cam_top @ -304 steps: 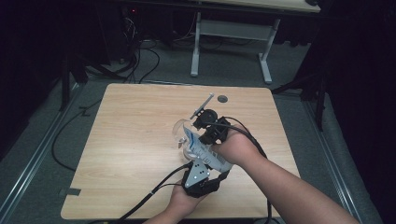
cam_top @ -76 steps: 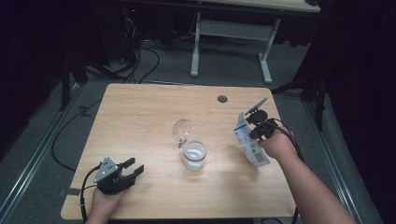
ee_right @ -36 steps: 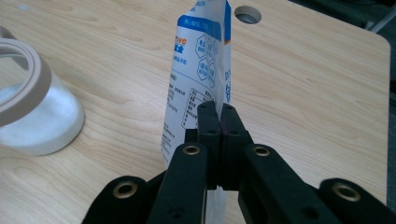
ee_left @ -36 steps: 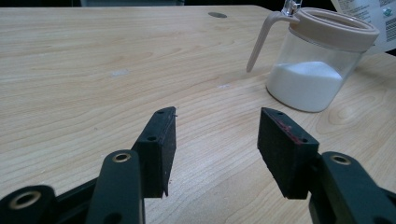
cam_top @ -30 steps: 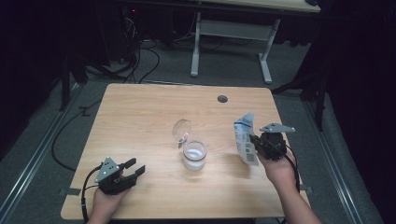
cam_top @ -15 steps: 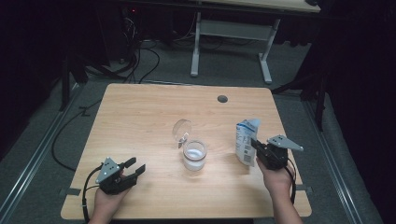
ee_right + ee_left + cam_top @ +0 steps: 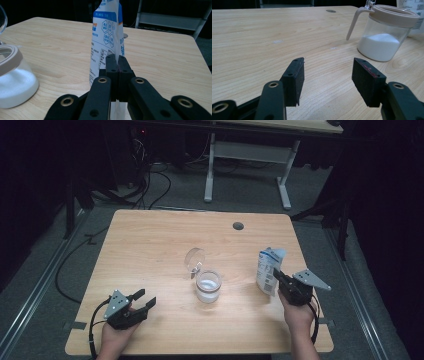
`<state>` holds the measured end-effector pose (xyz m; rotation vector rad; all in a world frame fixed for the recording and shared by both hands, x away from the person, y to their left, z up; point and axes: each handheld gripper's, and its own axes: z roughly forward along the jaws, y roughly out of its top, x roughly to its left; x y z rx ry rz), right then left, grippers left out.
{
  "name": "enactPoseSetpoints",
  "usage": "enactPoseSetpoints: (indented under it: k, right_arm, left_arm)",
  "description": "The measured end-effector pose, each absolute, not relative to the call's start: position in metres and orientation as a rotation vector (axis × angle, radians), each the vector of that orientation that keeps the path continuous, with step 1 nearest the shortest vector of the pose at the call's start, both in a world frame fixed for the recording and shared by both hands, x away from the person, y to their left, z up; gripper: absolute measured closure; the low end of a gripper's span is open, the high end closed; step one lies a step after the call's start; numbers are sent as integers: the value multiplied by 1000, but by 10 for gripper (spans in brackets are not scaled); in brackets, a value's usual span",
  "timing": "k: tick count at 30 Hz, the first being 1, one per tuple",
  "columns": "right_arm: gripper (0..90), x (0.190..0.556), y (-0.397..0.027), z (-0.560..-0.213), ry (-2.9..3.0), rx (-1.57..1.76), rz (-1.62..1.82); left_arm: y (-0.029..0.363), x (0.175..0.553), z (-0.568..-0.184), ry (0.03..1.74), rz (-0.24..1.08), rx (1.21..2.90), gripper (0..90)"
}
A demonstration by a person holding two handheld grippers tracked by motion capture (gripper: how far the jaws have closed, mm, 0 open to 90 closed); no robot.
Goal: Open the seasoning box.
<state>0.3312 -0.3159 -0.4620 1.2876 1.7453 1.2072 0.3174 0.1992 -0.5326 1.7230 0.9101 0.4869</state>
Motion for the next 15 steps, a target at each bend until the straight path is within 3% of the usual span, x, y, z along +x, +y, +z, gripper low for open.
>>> enactPoseSetpoints:
  k: [15]
  right_arm:
    - [900,338,-320,-468,1705,1268,1210]
  left_arm:
    - [199,317,-533,920,496,1720,432]
